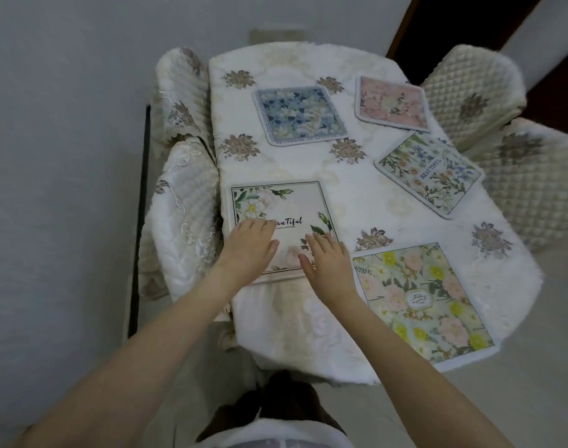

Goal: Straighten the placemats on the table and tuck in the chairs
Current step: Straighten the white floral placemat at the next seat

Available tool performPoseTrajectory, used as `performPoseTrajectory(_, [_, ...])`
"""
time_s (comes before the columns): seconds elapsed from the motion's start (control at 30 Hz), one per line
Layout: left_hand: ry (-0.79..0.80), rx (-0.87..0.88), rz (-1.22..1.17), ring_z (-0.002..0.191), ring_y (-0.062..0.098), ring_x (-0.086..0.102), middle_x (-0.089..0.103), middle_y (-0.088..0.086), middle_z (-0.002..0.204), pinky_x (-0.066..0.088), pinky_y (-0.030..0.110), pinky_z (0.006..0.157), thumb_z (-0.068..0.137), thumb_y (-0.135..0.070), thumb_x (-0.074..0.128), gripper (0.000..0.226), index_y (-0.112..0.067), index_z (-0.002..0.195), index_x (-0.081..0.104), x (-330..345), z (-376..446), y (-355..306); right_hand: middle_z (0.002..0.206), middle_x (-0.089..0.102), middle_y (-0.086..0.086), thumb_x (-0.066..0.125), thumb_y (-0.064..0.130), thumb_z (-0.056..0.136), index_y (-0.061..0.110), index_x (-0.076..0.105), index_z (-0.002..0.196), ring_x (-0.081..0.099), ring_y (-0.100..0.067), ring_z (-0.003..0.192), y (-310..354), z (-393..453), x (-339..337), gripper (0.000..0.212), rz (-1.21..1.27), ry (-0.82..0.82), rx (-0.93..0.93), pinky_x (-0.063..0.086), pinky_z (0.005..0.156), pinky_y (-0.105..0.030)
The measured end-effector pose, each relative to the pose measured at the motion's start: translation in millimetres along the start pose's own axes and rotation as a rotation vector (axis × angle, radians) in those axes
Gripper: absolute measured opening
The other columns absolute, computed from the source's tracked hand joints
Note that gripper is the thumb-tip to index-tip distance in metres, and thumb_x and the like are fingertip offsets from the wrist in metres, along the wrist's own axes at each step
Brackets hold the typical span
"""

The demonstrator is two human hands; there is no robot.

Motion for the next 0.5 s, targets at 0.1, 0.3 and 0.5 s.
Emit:
performPoseTrajectory(0.1, [-0.133,0.090,-0.043,0.118,0.033,0.049,0.058,0.014,0.126,0.038,0.044,0.102,0.095,-0.029,0.045,0.042,-0.007,0.131,0.045,-49.8,-5.3,-24.9,0.149,0.041,-0.006,0.039,0.038,0.099,0.015,0.038,0.141,0.027,-0.029,0.142,4.0,-26.6,-39.1,0.048,0.035,-0.126,0.015,0.020,0.116,-0.050])
performPoseTrajectory(0.3, [-0.280,0.343,-0.109,0.119,0.033,0.051,0.059,0.014,0.126,0.040,0.048,0.103,0.095,-0.036,0.040,0.047,-0.007,0.130,0.050,-120.8,-36.8,-97.6,0.146,0.045,-0.009,0.045,0.036,0.098,0.016,0.043,0.139,0.027,-0.031,0.142,8.9,-99.8,-117.5,0.046,0.046,-0.418,0.081,0.024,0.115,-0.051])
performPoseTrajectory(0.5, [-0.229,0.508,-0.123,0.127,0.035,0.046,0.055,0.012,0.134,0.037,0.050,0.107,0.093,-0.042,0.040,0.050,-0.014,0.134,0.048,-112.4,-86.8,-155.6,0.148,0.043,-0.003,0.045,0.047,0.093,0.025,0.038,0.142,0.026,-0.028,0.143,-5.5,-198.3,-136.9,0.054,0.038,-0.561,0.295,0.027,0.113,-0.053])
Point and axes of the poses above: each hand's wrist, its own z-axis towards the middle knuckle, its own x-axis out of the palm, y = z × x, the point moved 6 cm from there along z, towards the middle knuckle
